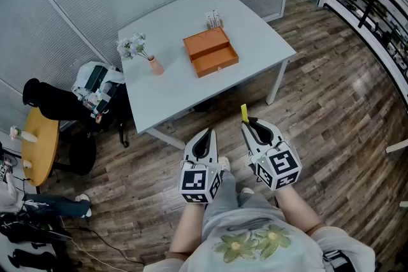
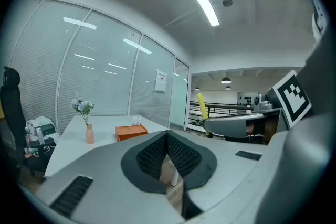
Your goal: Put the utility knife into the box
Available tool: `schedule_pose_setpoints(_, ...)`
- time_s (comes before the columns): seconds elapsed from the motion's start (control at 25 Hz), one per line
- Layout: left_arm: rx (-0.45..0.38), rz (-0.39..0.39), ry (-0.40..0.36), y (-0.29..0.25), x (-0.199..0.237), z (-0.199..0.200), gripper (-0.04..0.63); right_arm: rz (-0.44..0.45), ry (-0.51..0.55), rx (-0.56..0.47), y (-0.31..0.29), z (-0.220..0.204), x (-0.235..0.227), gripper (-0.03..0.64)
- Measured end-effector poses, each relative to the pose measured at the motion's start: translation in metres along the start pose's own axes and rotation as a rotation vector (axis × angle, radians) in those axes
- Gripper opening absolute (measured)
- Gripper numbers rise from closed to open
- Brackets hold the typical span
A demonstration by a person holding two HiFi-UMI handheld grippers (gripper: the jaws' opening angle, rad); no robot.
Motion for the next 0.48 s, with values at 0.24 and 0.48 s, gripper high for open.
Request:
schedule_pose_setpoints(0.24, -0.005, -0.014, -0.012, -0.031, 0.039, 0.013, 0.003, -0.007, -0.004, 0.002, -0.049, 0.009, -0.004, 0.058)
schedule_pose_setpoints(0.48, -0.011, -0.044, -0.023, -0.085, 0.084, 0.029, 0.003, -0.031, 0.001, 0.008, -0.116, 0.021, -0.024, 0.058)
Point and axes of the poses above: the fingertips, and each gripper's own axes: y backward along the fingers, x to its left, z out of its top, the point moved 2 cm from there along y, backward along the fingers, and after that the axes turned 1 degree about y, right-handed, at the moved point
